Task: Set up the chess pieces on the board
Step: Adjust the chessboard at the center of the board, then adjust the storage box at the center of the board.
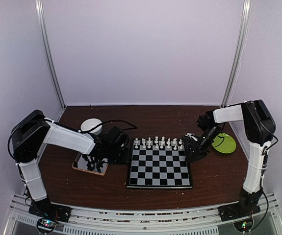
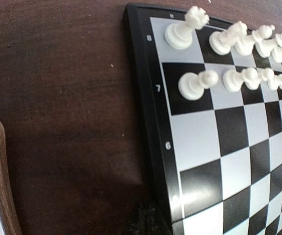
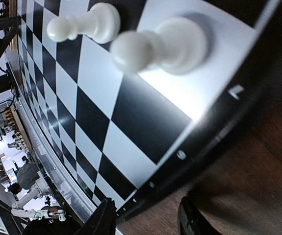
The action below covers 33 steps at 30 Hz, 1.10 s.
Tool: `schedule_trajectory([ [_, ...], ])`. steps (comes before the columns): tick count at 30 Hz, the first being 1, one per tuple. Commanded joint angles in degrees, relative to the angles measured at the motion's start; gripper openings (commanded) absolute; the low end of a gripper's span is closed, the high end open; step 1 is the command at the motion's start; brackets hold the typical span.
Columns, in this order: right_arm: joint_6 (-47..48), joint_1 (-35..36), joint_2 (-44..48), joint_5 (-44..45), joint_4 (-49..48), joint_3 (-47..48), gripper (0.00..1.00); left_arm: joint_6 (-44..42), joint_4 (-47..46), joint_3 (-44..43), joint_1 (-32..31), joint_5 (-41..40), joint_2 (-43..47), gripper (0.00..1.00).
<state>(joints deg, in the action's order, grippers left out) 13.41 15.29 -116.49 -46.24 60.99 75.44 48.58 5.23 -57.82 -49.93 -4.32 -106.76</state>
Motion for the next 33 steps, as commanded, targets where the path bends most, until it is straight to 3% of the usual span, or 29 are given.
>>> schedule_trajectory([
  [1, 3.4, -2.7, 7.0, 0.5, 0.5, -2.9, 0.43, -3.5, 3.7, -1.7, -0.6, 0.4, 5.4, 0.04],
  [5, 4.7, -4.5, 11.9, 1.0, 0.3, -4.5, 0.44, -7.5, 10.3, -2.4, -0.6, -2.0, 11.0, 0.11],
  [9, 6.1, -5.1, 17.3, 0.5, -1.5, -6.6, 0.43, -10.5, 20.6, -4.1, -0.2, -8.0, 14.9, 0.32],
  [12, 7.3, -5.1, 22.0, 0.2, -5.0, -9.3, 0.43, -12.2, 26.4, -4.2, 1.7, -8.1, 15.6, 0.45],
  [22, 8.6, -5.1, 36.0, 8.3, -13.9, -13.1, 0.40, -15.3, 28.9, -4.3, 7.1, -2.8, 11.1, 0.42],
  [33, 8.9, -5.1, 33.2, 6.3, -13.1, -12.8, 0.40, -17.3, 28.7, -5.7, 9.4, -0.3, 6.4, 0.38],
])
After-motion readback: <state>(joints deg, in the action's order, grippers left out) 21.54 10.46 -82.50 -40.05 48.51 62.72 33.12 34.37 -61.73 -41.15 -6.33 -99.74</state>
